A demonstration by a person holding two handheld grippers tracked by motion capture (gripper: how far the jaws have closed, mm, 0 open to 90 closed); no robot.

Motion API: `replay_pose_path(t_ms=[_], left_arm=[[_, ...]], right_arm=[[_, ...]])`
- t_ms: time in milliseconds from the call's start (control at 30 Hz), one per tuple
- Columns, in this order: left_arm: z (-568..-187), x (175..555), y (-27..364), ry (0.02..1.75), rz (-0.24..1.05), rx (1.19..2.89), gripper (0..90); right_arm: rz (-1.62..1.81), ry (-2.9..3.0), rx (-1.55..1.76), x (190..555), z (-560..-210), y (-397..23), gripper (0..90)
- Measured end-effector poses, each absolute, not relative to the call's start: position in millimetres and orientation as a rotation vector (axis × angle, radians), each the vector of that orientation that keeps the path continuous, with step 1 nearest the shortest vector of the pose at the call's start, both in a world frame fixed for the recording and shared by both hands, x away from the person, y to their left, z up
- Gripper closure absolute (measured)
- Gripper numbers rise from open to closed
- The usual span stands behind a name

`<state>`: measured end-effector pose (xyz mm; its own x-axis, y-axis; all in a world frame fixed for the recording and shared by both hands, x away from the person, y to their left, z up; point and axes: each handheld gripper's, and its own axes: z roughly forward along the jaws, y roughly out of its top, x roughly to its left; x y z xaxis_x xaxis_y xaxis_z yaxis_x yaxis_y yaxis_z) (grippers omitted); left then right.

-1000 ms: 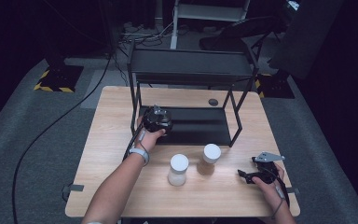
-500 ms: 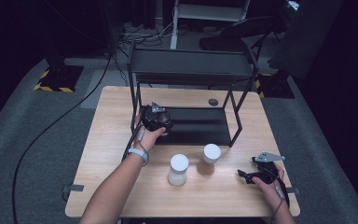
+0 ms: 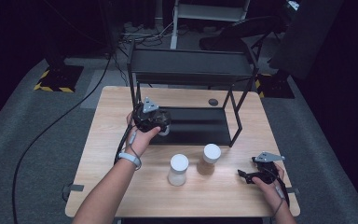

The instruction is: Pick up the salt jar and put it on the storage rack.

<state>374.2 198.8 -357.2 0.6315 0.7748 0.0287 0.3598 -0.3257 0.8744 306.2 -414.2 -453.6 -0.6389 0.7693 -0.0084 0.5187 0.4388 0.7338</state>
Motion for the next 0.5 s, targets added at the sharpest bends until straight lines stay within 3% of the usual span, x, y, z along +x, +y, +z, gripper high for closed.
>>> replay_pose_path(t_ms=[500], left_arm=[[-332.6,320.3,242.2,0.888,0.592,1.895,14.5]], right_arm=[[1.021,2.352,1.103,305.7,-453.5,-413.6,6.1]])
